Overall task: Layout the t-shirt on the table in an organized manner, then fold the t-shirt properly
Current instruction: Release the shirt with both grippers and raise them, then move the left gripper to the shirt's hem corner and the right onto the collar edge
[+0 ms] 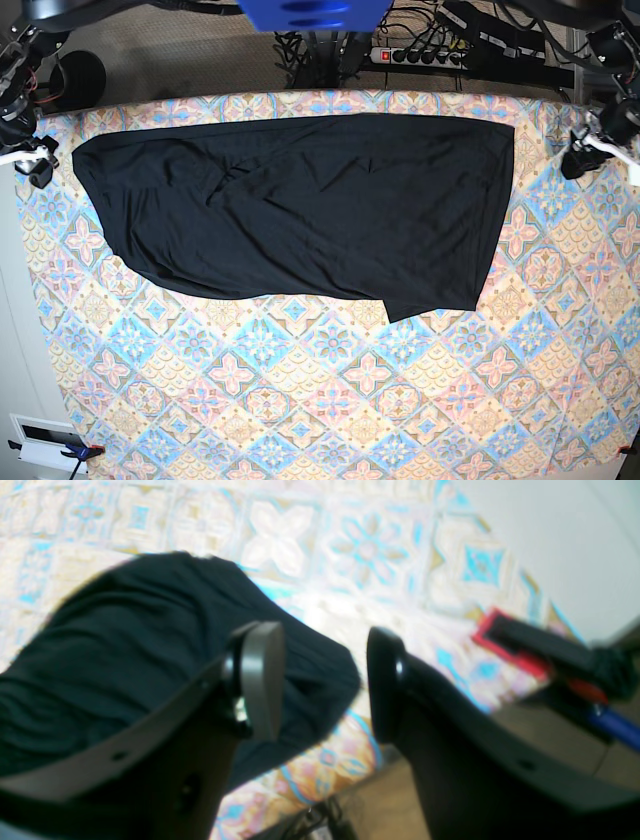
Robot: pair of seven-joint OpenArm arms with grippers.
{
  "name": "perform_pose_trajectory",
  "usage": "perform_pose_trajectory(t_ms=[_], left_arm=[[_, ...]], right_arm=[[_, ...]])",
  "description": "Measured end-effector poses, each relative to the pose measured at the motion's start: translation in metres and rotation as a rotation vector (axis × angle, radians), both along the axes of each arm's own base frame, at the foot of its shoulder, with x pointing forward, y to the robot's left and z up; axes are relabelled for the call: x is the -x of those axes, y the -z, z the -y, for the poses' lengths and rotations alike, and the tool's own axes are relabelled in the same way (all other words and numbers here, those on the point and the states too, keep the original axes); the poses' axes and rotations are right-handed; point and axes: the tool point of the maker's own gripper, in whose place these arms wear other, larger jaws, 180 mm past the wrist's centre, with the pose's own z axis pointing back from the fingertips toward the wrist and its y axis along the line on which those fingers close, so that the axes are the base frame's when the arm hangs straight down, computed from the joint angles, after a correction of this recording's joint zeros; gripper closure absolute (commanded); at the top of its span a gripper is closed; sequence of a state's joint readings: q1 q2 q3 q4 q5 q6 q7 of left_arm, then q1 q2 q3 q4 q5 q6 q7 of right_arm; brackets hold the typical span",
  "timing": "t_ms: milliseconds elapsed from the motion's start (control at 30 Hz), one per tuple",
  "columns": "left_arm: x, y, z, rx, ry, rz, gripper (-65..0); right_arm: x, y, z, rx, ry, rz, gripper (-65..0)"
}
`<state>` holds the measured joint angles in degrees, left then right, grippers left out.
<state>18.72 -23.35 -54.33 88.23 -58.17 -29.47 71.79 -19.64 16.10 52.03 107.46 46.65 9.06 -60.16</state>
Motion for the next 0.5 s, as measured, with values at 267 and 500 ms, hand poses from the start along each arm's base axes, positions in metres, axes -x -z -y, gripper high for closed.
perform_pose_trajectory(t_ms=[267, 500], left_arm=[[-0.064, -0.061, 0.006, -0.074, 0.040, 0.208, -33.1], [-0.146, -0.063, 0.066, -0.059, 0.207, 0.195, -33.1]], right_arm=[[-0.042, 0.013, -0.069, -0.065, -0.199, 0.008, -26.2], [-0.054, 0.028, -0.118, -0.127, -0.324, -0.012, -26.0]])
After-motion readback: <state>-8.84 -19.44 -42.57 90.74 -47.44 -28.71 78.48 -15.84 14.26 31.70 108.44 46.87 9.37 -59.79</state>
